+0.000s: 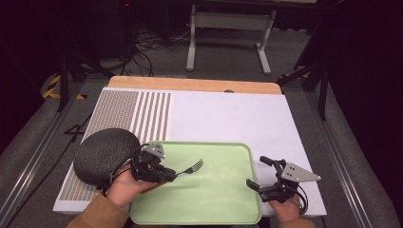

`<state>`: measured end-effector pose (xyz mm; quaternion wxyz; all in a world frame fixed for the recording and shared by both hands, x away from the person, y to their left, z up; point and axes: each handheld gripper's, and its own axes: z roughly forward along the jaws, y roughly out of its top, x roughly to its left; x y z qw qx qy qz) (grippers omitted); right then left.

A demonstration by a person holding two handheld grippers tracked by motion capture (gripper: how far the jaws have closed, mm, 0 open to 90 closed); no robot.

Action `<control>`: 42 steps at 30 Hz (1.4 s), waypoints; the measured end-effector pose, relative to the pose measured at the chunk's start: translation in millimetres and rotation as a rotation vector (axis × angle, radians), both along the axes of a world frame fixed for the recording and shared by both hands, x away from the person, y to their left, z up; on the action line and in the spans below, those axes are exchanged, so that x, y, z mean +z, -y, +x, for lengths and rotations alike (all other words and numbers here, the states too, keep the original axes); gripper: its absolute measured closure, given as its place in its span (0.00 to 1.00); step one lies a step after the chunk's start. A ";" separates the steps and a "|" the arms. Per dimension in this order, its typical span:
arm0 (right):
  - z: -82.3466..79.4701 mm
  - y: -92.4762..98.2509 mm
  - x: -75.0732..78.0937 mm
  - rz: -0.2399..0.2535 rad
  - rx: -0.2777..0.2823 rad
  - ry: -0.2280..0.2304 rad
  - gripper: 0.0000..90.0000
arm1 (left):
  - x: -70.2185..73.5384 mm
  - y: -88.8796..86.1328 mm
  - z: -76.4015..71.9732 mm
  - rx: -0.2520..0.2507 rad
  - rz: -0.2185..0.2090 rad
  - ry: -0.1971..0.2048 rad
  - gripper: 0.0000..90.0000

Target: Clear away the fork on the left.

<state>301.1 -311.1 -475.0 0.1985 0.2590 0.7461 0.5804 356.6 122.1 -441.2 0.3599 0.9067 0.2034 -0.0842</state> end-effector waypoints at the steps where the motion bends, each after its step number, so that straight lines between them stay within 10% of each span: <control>1: 0.0 0.0 0.0 0.001 0.000 0.000 0.02 | -2.1 0.6 -0.8 -0.001 0.001 -0.004 0.87; 42: -0.4 0.1 0.2 0.003 0.007 0.003 0.02 | -22.2 10.0 -7.8 -0.013 0.137 -0.065 0.85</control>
